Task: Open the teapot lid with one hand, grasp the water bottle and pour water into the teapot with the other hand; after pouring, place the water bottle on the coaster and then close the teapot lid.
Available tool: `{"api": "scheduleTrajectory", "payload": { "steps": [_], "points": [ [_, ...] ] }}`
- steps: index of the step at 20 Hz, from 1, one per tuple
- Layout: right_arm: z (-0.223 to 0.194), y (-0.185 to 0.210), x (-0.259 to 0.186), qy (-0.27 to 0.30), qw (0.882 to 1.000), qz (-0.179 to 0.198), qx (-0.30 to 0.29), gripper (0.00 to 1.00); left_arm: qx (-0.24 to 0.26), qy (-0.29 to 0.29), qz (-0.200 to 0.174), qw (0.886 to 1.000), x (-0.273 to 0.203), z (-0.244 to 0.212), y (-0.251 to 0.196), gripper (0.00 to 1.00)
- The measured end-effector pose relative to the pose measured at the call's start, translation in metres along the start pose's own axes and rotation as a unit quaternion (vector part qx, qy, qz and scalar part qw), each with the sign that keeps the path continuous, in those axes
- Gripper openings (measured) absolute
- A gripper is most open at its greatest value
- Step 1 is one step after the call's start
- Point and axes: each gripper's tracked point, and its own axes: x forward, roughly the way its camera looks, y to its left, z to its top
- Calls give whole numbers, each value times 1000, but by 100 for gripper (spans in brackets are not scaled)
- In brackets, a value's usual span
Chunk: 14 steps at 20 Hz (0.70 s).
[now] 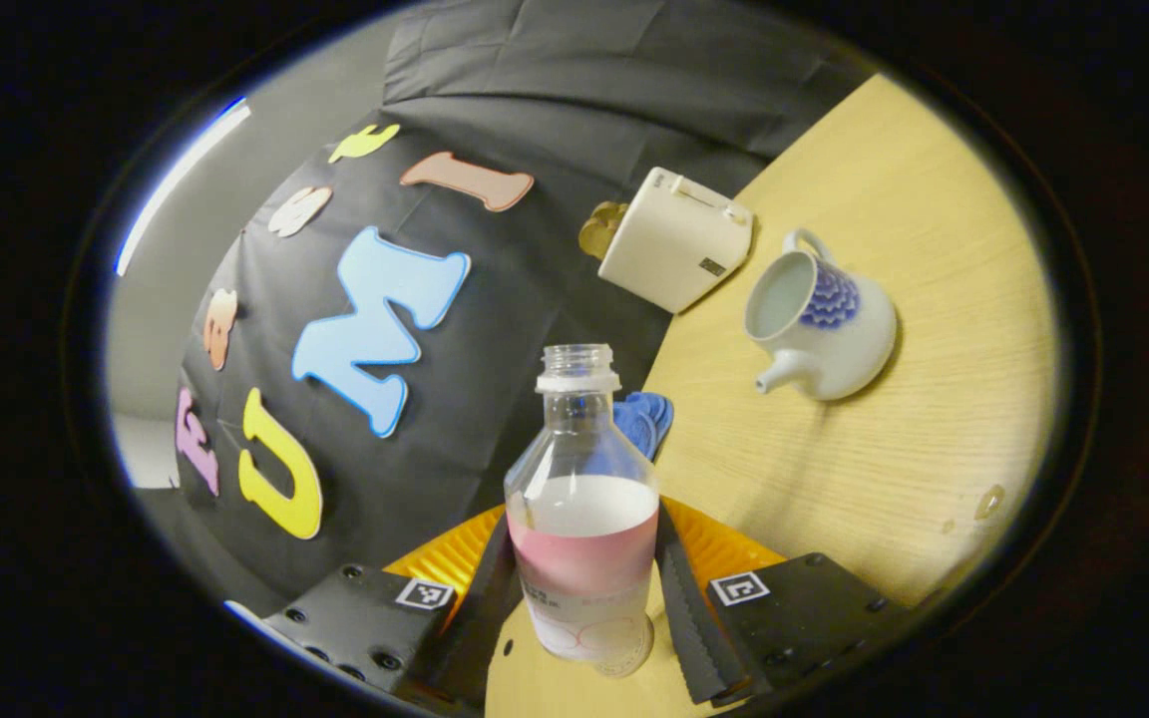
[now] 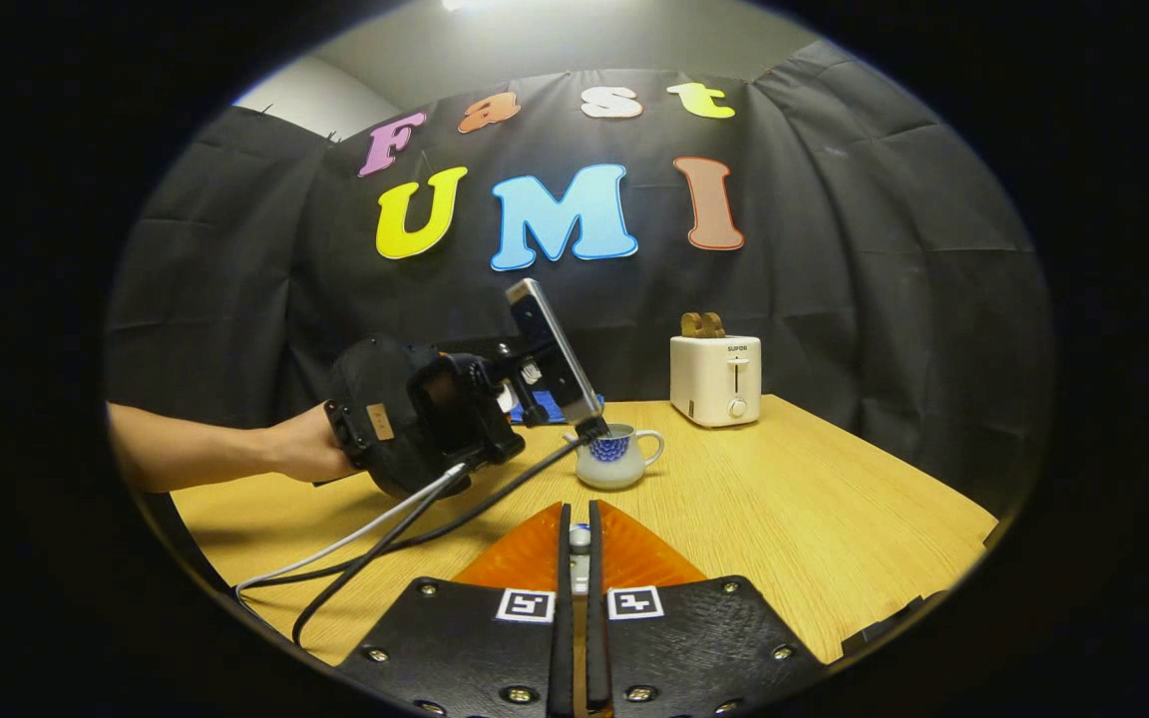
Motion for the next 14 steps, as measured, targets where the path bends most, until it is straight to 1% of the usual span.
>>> {"api": "scheduleTrajectory", "payload": {
  "steps": [2,5,10,12,14],
  "points": [
    [0,0,0,1,1000,1,1,5,38,0,-12,999,7,7,-10,84],
    [-1,-2,1,2,1000,1,3,5,73,1,-28,997,15,12,-24,84],
    [-1,-6,1,4,1000,-1,6,5,116,-5,-35,993,16,23,-32,84],
    [-1,-5,1,5,1000,-1,6,5,153,-3,-34,988,18,27,-30,84],
    [-1,-6,1,5,1000,-2,5,5,170,-5,-37,985,20,31,-30,84]
  ]
}}
